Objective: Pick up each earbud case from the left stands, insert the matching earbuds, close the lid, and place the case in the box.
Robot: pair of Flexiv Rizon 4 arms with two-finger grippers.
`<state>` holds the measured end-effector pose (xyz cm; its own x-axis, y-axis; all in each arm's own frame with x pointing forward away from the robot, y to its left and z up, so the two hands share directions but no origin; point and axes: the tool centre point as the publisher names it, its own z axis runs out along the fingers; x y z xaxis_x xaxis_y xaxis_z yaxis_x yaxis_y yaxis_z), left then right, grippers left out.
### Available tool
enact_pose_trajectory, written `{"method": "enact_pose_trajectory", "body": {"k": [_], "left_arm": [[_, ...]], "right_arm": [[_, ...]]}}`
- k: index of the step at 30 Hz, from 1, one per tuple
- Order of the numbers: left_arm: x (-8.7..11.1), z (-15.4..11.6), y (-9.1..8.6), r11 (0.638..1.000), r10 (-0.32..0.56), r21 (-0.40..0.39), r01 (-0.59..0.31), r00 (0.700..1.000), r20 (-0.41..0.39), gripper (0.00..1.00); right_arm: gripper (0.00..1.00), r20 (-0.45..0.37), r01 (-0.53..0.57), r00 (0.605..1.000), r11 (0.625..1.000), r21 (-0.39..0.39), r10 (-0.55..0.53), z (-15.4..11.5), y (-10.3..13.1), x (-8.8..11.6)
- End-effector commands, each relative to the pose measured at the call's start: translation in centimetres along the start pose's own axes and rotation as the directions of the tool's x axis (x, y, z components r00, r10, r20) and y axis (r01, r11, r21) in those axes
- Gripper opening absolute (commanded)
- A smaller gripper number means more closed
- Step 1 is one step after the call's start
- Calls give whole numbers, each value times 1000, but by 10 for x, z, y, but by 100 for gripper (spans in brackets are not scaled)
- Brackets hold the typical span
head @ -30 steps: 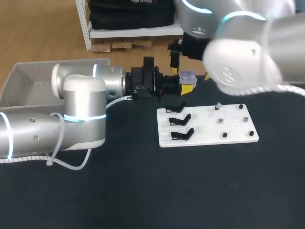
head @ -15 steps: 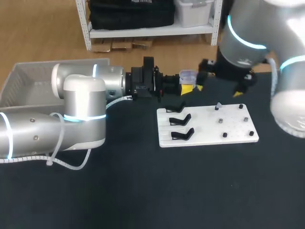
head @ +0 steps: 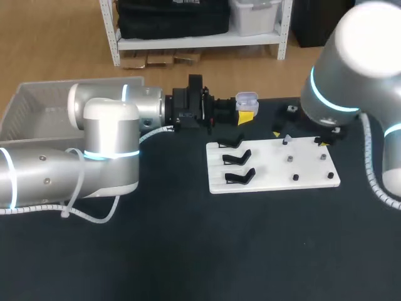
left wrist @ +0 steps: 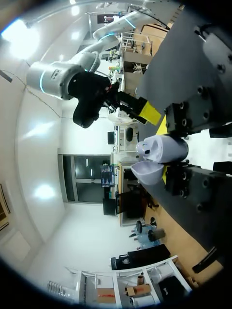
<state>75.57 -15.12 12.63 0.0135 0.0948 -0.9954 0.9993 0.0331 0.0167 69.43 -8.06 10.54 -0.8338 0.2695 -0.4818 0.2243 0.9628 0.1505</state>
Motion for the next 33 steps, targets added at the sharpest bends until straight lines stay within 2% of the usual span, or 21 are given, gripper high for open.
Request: {"method": "enact_pose_trajectory", "body": {"k": [1, 8, 11, 14, 19, 28, 31, 33], "left_arm": [[0, 0, 2, 1000, -2, 4, 2, 1000, -2, 0], [0, 0, 2, 1000, -2, 4, 2, 1000, -2, 0], [0, 0, 2, 1000, -2, 4, 2, 1000, -2, 0], [0, 0, 2, 1000, -2, 4, 2, 1000, -2, 0], [0, 0, 2, 1000, -2, 4, 2, 1000, -2, 0], [0, 0, 2, 1000, -2, 4, 2, 1000, -2, 0], [0, 0, 2, 1000, -2, 4, 2, 1000, -2, 0], [0, 0, 2, 1000, -2, 4, 2, 1000, -2, 0]], "right_arm": [[100, 67, -2, 998, 1000, 1, 2, 4, 2, 2], [100, 67, -2, 998, 1000, 1, 2, 4, 2, 2], [100, 10, -40, 999, 998, -48, 41, 19, 4, 3], [100, -31, -68, 997, 997, -47, 66, 32, 3, -3], [100, -108, -66, 992, 996, -63, 59, 48, 5, -10], [100, -183, -62, 982, 991, -117, 40, 68, 15, -18], [91, -201, -62, 979, 991, -120, 37, 73, 13, -19], [80, -217, -65, 976, 990, -126, 36, 74, 11, -19]]}}
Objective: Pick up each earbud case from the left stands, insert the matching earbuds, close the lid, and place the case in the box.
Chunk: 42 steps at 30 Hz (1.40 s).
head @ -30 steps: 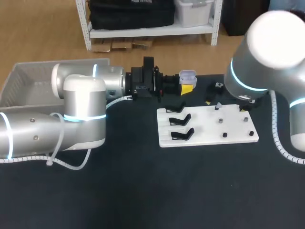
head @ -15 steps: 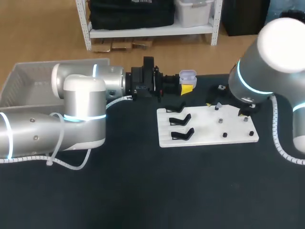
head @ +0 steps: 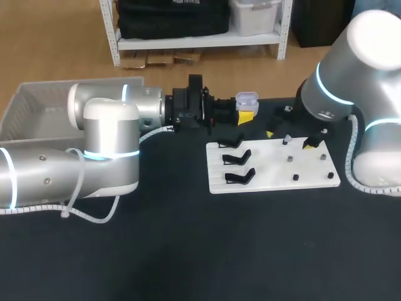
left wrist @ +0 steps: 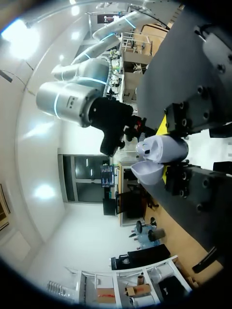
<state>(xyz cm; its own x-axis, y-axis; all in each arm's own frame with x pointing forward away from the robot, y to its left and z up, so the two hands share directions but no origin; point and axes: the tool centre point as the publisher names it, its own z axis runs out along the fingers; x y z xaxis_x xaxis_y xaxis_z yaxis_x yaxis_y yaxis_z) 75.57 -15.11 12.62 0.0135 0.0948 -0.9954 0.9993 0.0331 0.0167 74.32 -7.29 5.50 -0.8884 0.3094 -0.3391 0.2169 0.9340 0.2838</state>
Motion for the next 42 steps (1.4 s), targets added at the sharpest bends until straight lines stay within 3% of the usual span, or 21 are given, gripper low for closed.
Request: {"method": "enact_pose_trajectory", "body": {"k": [1, 8, 19, 42], "left_arm": [[0, 0, 2, 1000, -2, 4, 2, 1000, -2, 0], [0, 0, 2, 1000, -2, 4, 2, 1000, -2, 0], [0, 0, 2, 1000, -2, 4, 2, 1000, -2, 0], [0, 0, 2, 1000, -2, 4, 2, 1000, -2, 0]], "right_arm": [[73, -87, 4, 996, 1000, -19, -6, 6, -1, -5], [49, -119, 5, 993, 1000, -21, -7, 13, -4, -7], [49, -148, 2, 989, 1000, -30, -6, 24, -5, -11], [38, -153, -50, 987, 998, -42, 43, 36, -8, -17]]}}
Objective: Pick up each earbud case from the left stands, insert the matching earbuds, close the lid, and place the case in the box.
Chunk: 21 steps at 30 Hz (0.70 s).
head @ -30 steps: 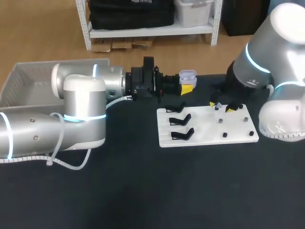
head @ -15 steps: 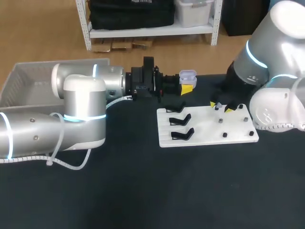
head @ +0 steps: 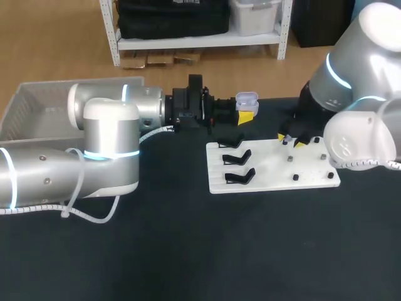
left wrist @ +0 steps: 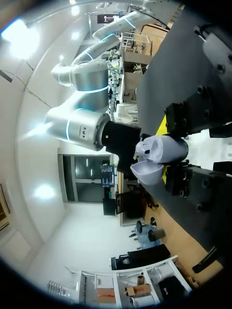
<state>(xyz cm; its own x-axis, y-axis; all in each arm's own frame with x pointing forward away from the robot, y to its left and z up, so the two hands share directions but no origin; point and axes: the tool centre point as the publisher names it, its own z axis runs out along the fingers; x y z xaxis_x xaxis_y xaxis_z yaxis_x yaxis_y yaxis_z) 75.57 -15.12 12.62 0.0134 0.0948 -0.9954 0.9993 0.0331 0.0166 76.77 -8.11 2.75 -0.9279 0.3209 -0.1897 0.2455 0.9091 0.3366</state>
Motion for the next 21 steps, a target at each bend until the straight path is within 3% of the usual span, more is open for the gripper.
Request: {"method": "enact_pose_trajectory", "body": {"k": [1, 8, 21], "left_arm": [[0, 0, 2, 1000, -2, 4, 2, 1000, -2, 0], [0, 0, 2, 1000, -2, 4, 2, 1000, -2, 0], [0, 0, 2, 1000, -2, 4, 2, 1000, -2, 0]], "right_arm": [[38, -5, 2, 1000, 1000, -2, -2, 3, 2, -3], [31, -5, 0, 1000, 1000, 1, 0, 4, 3, -3], [29, 0, -22, 1000, 1000, 12, 22, 5, -2, -3]]}}
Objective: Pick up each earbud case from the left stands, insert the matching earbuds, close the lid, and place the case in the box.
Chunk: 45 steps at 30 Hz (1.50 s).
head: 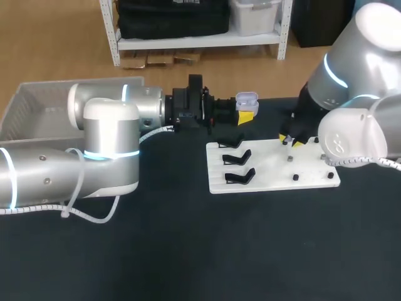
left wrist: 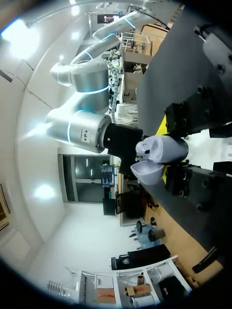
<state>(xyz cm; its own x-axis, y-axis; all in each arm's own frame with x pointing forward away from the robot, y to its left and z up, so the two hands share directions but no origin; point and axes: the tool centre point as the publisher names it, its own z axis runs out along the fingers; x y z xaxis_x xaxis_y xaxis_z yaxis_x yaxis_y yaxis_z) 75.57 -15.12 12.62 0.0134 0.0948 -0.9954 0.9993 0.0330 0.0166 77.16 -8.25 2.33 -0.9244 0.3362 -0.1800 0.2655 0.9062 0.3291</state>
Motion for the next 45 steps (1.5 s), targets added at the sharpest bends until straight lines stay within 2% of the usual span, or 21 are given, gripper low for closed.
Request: {"method": "enact_pose_trajectory", "body": {"k": [1, 10, 11, 12, 13, 20, 29, 35, 40, 45], "left_arm": [[0, 0, 2, 1000, -1, 4, 2, 1000, -2, 0], [0, 0, 2, 1000, -1, 4, 2, 1000, -2, 0], [0, 0, 2, 1000, -1, 4, 2, 1000, -2, 0], [0, 0, 2, 1000, -1, 4, 2, 1000, -2, 0], [0, 0, 2, 1000, -1, 4, 2, 1000, -2, 0], [0, 0, 2, 1000, -1, 4, 2, 1000, -2, 0], [0, 0, 2, 1000, -1, 4, 2, 1000, -2, 0], [0, 0, 2, 1000, -1, 4, 2, 1000, -2, 0], [0, 0, 2, 1000, -1, 4, 2, 1000, -2, 0], [0, 0, 2, 1000, -1, 4, 2, 1000, -2, 0]], "right_arm": [[29, 4, -4, 1000, 1000, 1, 4, 0, 0, 0], [15, 0, 1, 1000, 1000, -1, -1, 2, 4, 1], [11, 0, 1, 1000, 1000, -1, -1, 2, 4, 1], [1, -1, 2, 1000, 1000, 0, -2, 2, 4, 1], [0, -1, 2, 1000, 1000, 1, -2, 2, 4, 1], [0, 16, 17, 1000, 1000, -1, -17, -13, 7, 1], [0, 2, 95, 995, 995, 3, -95, -65, 11, 8], [0, -22, 173, 985, 985, 23, -172, -109, 16, 25], [0, -21, 212, 977, 977, 20, -212, -141, 30, 47], [0, -10, 263, 965, 965, 7, -263, -159, 46, 71]]}}
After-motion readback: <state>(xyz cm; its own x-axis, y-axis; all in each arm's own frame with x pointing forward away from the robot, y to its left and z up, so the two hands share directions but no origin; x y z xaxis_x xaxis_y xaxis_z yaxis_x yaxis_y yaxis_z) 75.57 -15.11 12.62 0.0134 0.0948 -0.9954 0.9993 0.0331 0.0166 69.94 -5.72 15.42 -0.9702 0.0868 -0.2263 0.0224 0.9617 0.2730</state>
